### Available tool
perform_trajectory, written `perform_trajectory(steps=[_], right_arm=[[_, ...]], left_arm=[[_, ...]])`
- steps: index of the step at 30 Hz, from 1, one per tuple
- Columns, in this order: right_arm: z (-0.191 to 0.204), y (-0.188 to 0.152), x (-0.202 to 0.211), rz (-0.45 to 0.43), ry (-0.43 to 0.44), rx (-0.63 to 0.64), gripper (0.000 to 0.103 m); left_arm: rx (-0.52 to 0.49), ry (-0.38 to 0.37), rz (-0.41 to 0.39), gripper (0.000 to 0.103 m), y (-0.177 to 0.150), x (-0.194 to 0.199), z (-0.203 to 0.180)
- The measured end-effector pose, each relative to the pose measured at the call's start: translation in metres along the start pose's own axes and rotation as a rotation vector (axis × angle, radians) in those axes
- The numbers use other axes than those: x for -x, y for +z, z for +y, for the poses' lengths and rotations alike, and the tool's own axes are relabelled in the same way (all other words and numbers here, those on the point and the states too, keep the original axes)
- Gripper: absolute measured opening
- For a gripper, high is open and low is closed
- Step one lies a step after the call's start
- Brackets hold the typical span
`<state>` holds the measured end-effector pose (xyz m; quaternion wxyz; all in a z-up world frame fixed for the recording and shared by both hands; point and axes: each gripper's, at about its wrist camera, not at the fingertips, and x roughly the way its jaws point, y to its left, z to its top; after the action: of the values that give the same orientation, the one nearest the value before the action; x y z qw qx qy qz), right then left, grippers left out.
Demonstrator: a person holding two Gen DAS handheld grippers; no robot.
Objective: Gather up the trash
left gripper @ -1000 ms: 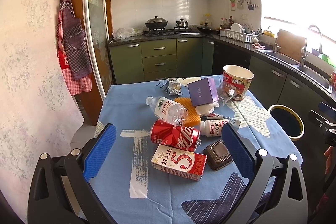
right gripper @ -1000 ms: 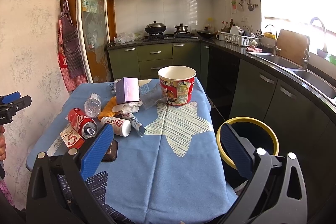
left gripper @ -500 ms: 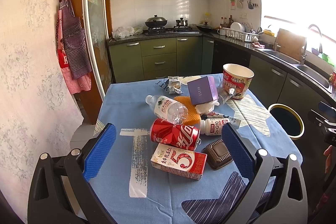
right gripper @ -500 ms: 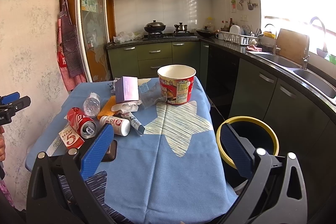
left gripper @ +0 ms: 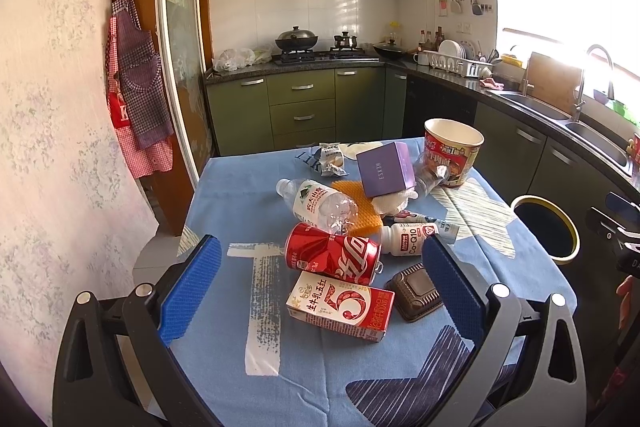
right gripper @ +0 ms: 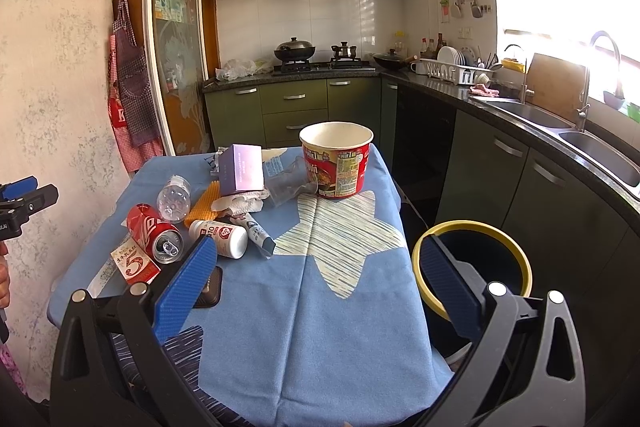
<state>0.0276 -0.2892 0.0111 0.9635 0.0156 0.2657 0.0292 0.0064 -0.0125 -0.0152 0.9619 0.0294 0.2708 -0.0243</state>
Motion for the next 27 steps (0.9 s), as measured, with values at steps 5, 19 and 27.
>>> perform_trajectory(steps=[5, 19, 27], right_arm=[[0.001, 0.0, 0.0, 0.001, -0.001, -0.001, 0.097], [0.0, -0.001, -0.001, 0.002, -0.001, -0.001, 0.097], [0.0, -0.003, -0.01, 0.024, -0.005, 0.001, 0.097]], left_arm=[[0.0, 0.001, -0.001, 0.099, 0.0, 0.0, 0.0], [0.0, 0.001, 0.001, 0.099, 0.0, 0.0, 0.0], [-0.005, 0.0, 0.024, 0.099, 0.0, -0.015, 0.003]])
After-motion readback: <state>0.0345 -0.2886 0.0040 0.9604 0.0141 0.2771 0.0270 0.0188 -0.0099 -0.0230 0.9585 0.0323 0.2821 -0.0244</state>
